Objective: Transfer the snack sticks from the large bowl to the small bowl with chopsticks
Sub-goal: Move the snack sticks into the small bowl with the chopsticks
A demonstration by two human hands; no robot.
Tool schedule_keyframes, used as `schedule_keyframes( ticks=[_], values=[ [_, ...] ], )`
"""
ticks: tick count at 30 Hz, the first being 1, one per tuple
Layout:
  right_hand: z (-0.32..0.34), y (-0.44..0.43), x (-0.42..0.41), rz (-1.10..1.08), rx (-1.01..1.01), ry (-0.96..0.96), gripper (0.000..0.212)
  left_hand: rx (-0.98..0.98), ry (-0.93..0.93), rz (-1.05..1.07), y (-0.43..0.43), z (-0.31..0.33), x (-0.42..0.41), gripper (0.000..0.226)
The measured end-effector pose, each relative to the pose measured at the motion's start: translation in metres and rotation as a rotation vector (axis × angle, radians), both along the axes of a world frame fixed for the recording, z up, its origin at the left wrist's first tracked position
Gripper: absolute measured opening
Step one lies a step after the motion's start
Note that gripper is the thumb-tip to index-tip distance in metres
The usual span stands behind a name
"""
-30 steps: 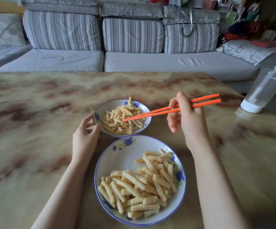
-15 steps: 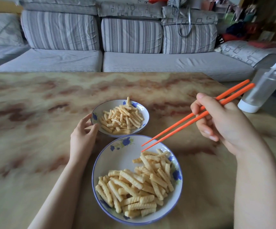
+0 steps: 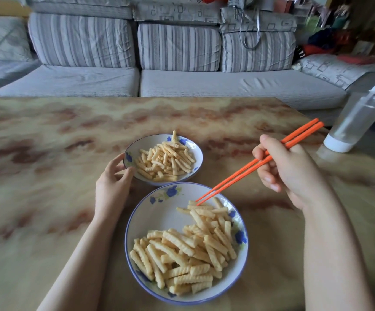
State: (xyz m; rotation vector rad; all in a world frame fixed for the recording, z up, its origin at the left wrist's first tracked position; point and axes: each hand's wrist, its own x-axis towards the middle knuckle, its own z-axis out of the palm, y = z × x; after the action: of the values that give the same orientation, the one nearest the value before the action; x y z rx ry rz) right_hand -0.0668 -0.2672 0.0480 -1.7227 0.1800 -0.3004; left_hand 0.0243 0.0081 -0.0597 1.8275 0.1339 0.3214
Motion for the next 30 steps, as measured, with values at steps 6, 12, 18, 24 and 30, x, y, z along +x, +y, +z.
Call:
schedule_keyframes(
  ticks=[6,12,18,24,30],
  values=[
    [0.002,0.008,0.004,-0.069,0.170,-0.126,0.042,0.002,-0.003,0.001,0.000,0.000,0.000,0.040],
    [-0.001,0.030,0.014,-0.159,0.340,-0.248,0.040,0.005,-0.001,0.007,-0.001,0.001,0.000,0.040],
    [-0.017,0.051,0.026,-0.109,0.228,-0.168,0.039,0.020,0.002,0.010,-0.001,0.003,-0.002,0.041],
    [-0.012,0.042,0.023,-0.092,0.211,-0.192,0.039,0.023,0.003,0.009,-0.002,0.003,-0.003,0.041],
    [0.003,0.015,0.003,0.032,0.062,-0.124,0.040,0.023,0.006,0.005,0.000,0.001,-0.002,0.042]
  ],
)
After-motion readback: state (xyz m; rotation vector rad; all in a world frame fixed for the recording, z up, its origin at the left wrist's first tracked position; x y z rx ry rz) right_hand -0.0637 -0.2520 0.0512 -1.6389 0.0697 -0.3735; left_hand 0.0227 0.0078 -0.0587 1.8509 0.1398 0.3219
